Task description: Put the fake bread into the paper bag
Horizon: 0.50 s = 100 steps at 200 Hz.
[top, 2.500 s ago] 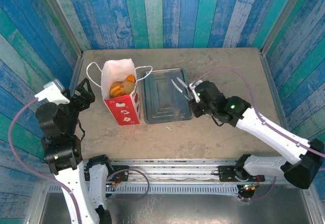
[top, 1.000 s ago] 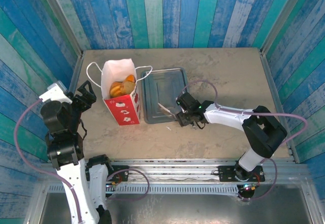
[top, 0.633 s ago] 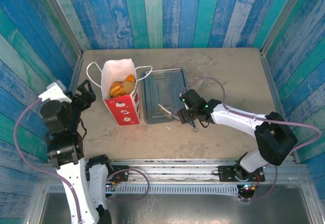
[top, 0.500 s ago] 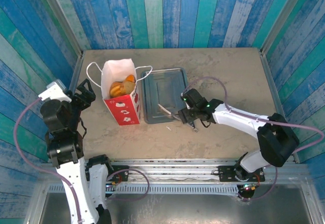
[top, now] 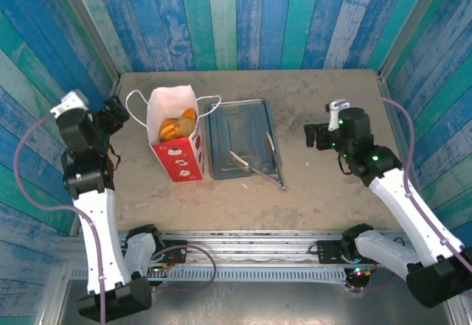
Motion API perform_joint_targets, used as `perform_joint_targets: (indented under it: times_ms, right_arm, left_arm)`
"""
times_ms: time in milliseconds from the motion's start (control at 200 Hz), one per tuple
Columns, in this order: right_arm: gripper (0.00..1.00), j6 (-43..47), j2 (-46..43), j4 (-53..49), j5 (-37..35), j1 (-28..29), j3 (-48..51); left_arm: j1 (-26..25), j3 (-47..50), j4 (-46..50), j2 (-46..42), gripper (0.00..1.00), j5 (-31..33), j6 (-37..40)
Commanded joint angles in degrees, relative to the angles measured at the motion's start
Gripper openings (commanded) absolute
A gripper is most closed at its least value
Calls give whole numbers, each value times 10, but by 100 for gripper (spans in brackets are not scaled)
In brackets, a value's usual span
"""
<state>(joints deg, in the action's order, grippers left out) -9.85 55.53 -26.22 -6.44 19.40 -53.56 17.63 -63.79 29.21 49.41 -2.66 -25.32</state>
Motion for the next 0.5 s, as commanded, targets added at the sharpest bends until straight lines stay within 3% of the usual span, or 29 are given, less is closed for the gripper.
perform_joint_targets:
  times_ms: [0, 160, 326, 496]
  right_arm:
    - [100, 26, -25, -20, 19, -43, 18]
    - [100, 42, -45, -13, -2, -99, 42]
    - [100, 22, -63, 56, -53, -133, 101]
    - [100, 21, -62, 210, -112, -137, 207]
  left_arm:
    - [23, -26, -42, 37, 94, 5, 4]
    - [97, -7, -114, 104, 94, -70, -35]
    - [101, 65, -213, 125, 94, -56, -27]
    - [101, 168, -307, 114, 94, -36, -17]
